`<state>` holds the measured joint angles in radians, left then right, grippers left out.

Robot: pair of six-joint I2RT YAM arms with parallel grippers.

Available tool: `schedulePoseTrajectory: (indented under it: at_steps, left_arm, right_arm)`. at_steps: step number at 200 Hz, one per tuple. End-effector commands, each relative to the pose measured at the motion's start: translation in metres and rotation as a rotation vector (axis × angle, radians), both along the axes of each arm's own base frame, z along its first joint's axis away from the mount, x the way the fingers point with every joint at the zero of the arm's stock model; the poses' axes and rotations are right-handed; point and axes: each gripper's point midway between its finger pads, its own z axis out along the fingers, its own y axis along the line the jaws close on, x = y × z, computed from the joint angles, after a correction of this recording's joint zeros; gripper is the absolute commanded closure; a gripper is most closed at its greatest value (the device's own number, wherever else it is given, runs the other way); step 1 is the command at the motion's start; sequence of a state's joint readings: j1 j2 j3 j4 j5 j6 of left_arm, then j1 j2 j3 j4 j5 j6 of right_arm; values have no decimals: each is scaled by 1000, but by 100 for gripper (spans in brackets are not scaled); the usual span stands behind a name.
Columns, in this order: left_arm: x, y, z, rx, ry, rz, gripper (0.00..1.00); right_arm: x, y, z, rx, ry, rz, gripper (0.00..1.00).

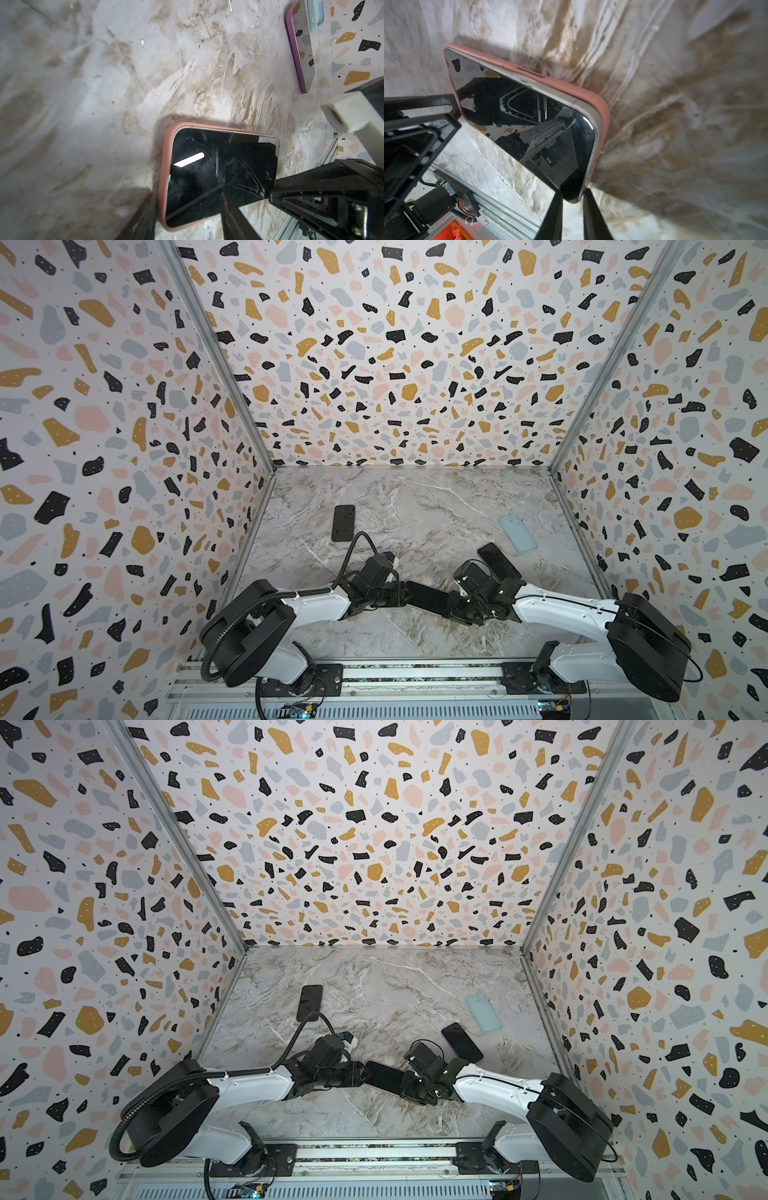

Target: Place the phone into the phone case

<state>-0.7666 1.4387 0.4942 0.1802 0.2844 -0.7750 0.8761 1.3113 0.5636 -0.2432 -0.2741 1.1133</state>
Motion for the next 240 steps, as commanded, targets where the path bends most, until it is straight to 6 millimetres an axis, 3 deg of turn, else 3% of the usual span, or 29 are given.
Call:
schedulePoseTrajectory:
  at_steps: [1, 35, 66, 94, 131, 148, 167, 196, 240]
  left_arm:
    - [-12, -7, -4, -33, 34, -39, 50]
    - [-12, -7, -5, -31, 33, -38, 50]
    - [-12, -1, -7, 1, 25, -32, 49]
    - [-8, 13, -7, 48, 21, -20, 43]
    - [-10, 33, 0, 98, 8, 14, 35]
    - [-15, 36, 3, 90, 10, 25, 26]
    - [-24, 25, 13, 59, -3, 8, 21]
    - [-41, -4, 25, -4, -6, -46, 20]
    - [-46, -14, 18, -32, 17, -61, 24]
  right_arm:
    - [7, 26, 15, 72, -43, 50, 82]
    - [7, 27, 13, 66, -40, 57, 81]
    - [4, 19, 13, 52, -39, 30, 68]
    - [6, 3, 18, 38, -62, 3, 57]
    - [24, -21, 37, 47, -156, 9, 55]
    - [39, -29, 45, 38, -213, 28, 55]
    - [57, -29, 52, 1, -299, 133, 54]
    - [77, -21, 55, -26, -389, 263, 49]
    - [80, -7, 43, 53, -389, 349, 38]
